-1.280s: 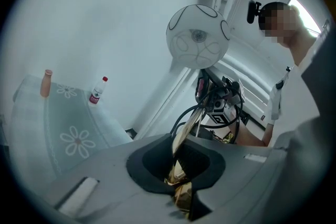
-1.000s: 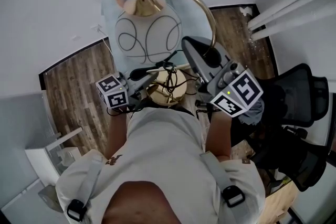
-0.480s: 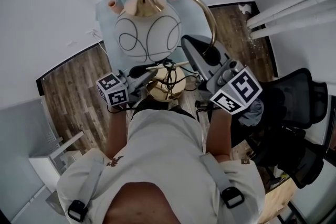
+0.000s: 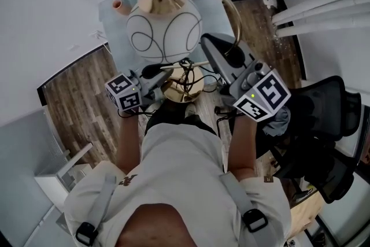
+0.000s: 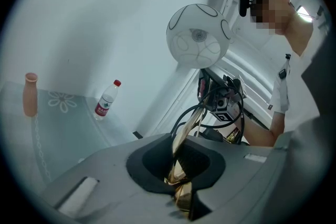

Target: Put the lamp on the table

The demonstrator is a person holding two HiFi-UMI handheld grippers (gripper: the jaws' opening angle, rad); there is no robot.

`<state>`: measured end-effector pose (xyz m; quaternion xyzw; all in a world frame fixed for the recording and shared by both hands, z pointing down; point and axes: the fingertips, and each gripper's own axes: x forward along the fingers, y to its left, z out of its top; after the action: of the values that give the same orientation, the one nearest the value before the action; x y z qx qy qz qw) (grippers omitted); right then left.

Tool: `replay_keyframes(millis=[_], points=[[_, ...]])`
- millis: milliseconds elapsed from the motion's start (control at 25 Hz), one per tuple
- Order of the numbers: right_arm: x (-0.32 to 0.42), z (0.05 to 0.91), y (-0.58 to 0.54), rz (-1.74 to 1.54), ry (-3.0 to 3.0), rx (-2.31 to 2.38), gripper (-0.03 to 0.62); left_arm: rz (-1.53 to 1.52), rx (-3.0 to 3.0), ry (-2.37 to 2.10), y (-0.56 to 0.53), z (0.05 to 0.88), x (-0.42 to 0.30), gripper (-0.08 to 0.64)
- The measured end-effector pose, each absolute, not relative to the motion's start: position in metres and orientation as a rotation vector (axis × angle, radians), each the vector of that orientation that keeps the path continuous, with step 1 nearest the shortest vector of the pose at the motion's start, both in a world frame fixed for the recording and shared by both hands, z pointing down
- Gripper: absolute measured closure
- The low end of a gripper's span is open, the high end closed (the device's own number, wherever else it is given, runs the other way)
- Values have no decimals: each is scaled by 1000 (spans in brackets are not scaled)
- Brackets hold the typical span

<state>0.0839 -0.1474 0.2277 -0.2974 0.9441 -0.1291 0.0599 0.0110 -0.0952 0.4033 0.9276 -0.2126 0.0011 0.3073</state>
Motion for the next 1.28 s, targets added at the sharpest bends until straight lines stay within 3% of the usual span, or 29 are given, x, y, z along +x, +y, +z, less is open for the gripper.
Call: replay_keyframes(millis=[1280], points=[[87,322,-237,-391,2840,-880,592,24,2498,-514,-204,506,16,535]])
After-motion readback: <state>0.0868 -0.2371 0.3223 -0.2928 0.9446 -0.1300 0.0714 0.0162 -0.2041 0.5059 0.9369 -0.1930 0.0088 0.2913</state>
